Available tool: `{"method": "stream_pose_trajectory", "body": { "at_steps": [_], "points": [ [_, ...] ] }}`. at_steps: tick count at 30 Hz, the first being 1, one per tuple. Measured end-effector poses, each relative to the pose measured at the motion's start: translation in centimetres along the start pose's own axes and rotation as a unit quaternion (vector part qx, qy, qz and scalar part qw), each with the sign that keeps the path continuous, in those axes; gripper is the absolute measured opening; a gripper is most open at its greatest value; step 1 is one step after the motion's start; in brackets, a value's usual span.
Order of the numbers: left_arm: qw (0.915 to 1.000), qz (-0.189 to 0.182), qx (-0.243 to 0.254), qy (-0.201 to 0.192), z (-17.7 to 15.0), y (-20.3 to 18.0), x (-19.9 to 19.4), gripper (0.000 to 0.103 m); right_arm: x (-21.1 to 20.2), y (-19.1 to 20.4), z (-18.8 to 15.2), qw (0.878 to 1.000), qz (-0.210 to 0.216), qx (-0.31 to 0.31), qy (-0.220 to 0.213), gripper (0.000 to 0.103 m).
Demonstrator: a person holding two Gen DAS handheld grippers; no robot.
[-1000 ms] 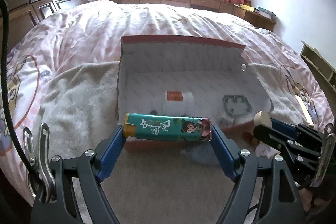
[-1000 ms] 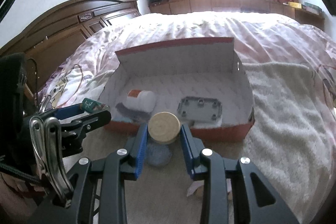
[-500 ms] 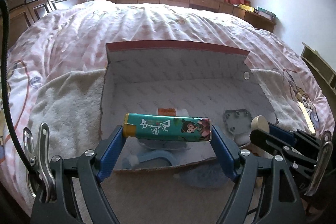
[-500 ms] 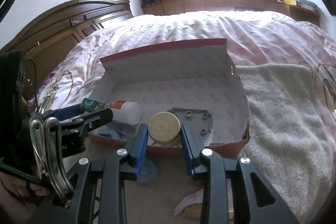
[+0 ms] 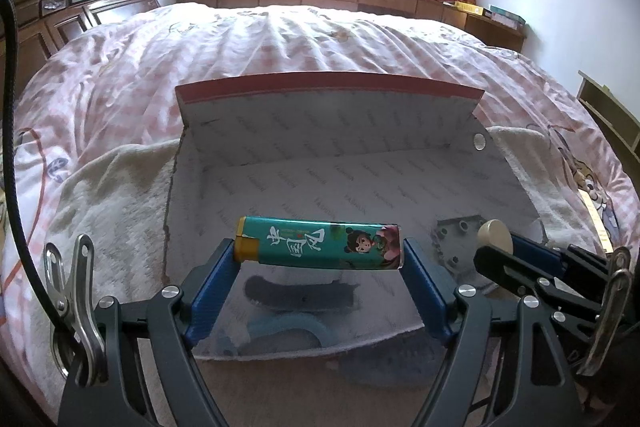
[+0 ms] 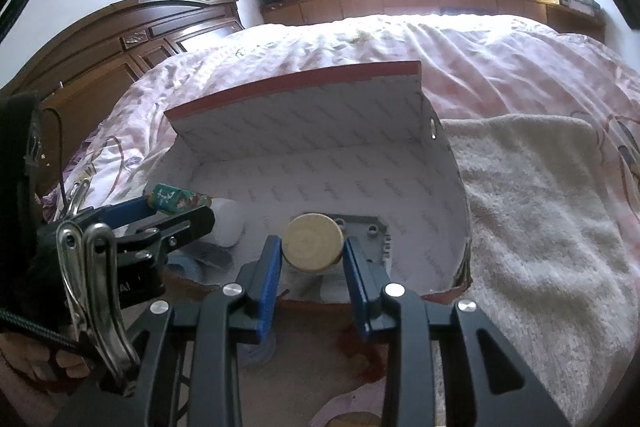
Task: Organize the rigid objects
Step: 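Carry the green tube and beige disc over the open box, then open the right tool to drop the beige disc onto the grey plate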
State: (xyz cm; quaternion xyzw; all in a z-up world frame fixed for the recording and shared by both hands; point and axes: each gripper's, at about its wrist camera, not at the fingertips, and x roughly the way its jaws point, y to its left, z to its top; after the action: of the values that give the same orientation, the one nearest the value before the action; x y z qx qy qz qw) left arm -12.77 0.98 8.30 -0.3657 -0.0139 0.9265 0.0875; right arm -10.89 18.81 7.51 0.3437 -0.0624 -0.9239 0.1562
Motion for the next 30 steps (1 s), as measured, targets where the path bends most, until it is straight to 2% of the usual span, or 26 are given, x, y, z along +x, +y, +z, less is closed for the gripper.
{"method": "stream_pose_trajectory", "body": {
  "at_steps": [10, 25, 28, 30],
  "points": [
    [1.0000, 0.006, -0.001, 0.004, 0.1, 0.1, 1.8, 0.082, 1.1, -0.3, 0.0, 1.000, -0.009, -0.004, 0.003, 0.033],
    [0.9999, 0.017, 0.002, -0.002, 0.5, 0.3, 2.1, 0.082, 1.7, -0.4, 0.4, 1.000, -0.013, -0.001, 0.002, 0.033],
    [0.9998, 0.021, 0.002, -0.004, 0.5, 0.3, 2.2, 0.082, 1.7, -0.5, 0.4, 1.000, -0.009, 0.003, 0.003, 0.034],
    [0.9997, 0.022, 0.001, -0.005, 0.4, 0.3, 2.2, 0.082, 1.6, -0.5, 0.4, 1.000, -0.007, 0.005, 0.001, 0.040]
  ]
}}
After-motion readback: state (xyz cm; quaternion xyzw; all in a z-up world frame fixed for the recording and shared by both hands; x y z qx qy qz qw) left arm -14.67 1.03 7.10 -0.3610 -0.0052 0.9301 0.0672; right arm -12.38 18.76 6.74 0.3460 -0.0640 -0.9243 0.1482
